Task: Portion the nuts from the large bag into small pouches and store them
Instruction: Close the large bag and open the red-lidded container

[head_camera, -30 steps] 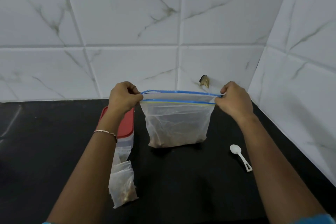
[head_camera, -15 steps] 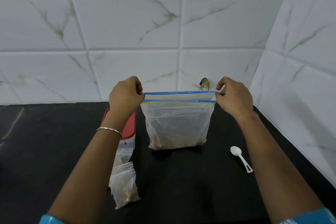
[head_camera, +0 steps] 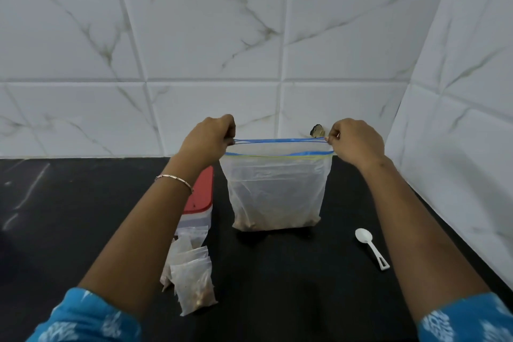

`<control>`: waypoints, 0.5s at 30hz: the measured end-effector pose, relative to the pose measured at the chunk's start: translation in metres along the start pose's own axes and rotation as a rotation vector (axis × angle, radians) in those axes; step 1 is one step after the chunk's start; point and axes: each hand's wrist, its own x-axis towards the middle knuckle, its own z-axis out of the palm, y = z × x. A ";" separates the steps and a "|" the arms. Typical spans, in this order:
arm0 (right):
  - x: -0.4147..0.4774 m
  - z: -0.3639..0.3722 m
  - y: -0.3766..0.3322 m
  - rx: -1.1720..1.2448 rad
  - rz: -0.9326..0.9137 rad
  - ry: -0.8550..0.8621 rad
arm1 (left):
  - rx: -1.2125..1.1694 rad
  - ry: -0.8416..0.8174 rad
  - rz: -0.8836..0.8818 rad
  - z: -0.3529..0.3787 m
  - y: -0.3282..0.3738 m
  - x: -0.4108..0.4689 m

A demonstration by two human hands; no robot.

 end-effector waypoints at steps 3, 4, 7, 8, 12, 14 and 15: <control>-0.001 -0.001 0.003 -0.047 -0.052 0.042 | 0.115 -0.100 0.097 -0.007 0.000 0.004; -0.002 -0.001 0.005 -0.063 -0.074 0.059 | 0.171 -0.130 0.129 -0.008 0.002 0.005; -0.005 0.001 0.013 -0.092 -0.116 0.058 | 0.287 -0.189 0.204 -0.005 0.002 0.004; -0.005 0.004 0.017 -0.089 -0.141 0.037 | 0.313 -0.202 0.211 -0.003 0.002 0.004; -0.006 0.014 0.022 0.009 -0.221 -0.144 | 0.250 -0.241 0.165 0.007 0.000 0.004; -0.005 0.017 0.025 0.040 -0.233 -0.222 | 0.165 -0.224 0.119 0.009 -0.005 0.005; -0.005 0.016 0.027 0.050 -0.218 -0.253 | 0.132 -0.214 0.096 0.008 -0.008 0.006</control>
